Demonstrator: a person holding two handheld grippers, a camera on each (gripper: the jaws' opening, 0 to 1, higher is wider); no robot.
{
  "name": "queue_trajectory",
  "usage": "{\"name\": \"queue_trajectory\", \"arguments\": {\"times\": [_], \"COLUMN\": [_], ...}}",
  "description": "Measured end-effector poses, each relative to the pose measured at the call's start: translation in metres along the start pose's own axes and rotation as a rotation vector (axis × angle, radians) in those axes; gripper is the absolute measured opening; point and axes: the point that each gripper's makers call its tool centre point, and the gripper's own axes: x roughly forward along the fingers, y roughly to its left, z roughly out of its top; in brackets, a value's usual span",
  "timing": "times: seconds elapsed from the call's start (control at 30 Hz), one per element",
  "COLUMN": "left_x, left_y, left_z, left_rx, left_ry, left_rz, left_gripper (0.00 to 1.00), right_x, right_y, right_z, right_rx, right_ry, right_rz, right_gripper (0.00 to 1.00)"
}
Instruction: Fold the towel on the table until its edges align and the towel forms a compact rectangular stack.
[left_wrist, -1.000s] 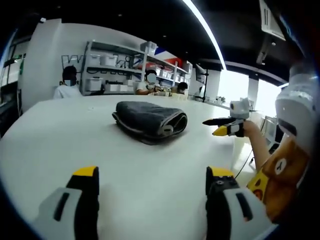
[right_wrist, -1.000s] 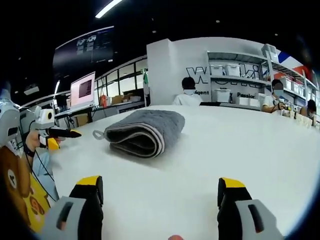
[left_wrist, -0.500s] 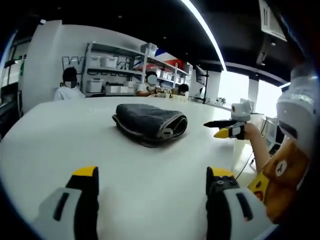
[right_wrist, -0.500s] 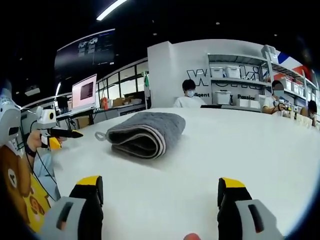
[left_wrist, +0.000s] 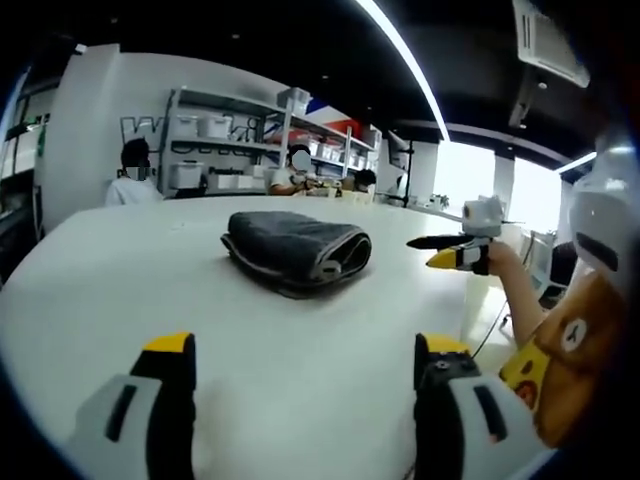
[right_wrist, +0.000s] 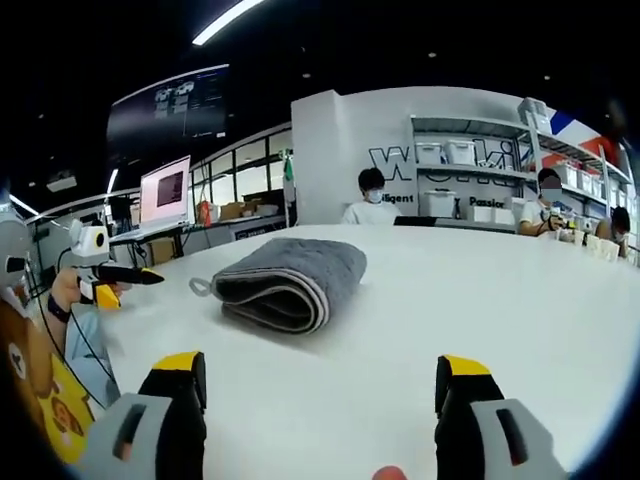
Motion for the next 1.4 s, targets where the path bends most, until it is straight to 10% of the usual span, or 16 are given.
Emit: {"name": "queue_trajectory", "arguments": {"times": [1.4], "left_x": [0.001], "left_y": [-0.008], "left_z": [0.014], "left_rx": [0.051], "left_ry": [-0.043], "left_rz": [-0.004], "left_gripper": [0.97], "right_x": [0.006], "right_y": [0.018], "right_z": [0.001], "right_rx": [0.012], "right_ry": [0.002], "right_rz": [-0.001], "right_gripper": [0.99]}}
